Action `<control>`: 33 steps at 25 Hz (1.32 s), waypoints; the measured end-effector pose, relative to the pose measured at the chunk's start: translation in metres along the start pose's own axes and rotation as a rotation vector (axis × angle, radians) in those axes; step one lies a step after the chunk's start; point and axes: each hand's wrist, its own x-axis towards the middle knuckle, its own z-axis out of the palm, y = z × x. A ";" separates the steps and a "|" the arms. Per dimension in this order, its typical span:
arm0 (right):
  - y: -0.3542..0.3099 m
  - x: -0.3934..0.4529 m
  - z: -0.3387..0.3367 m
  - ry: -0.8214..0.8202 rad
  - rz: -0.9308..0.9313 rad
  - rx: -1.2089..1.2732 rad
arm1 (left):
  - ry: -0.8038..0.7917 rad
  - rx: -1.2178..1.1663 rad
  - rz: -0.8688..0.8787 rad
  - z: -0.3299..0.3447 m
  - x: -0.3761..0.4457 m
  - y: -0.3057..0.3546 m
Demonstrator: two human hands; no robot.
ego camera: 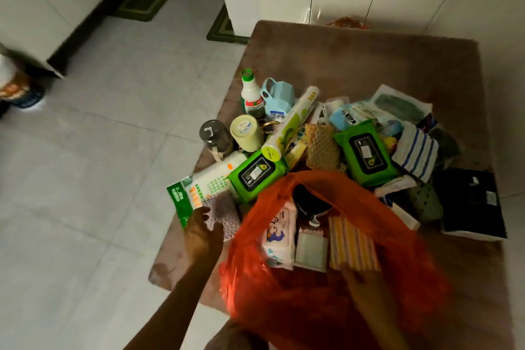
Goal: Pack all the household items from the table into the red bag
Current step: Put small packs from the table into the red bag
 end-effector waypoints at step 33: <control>-0.017 -0.021 -0.016 -0.163 0.188 0.555 | -0.209 0.132 0.322 0.012 0.042 0.070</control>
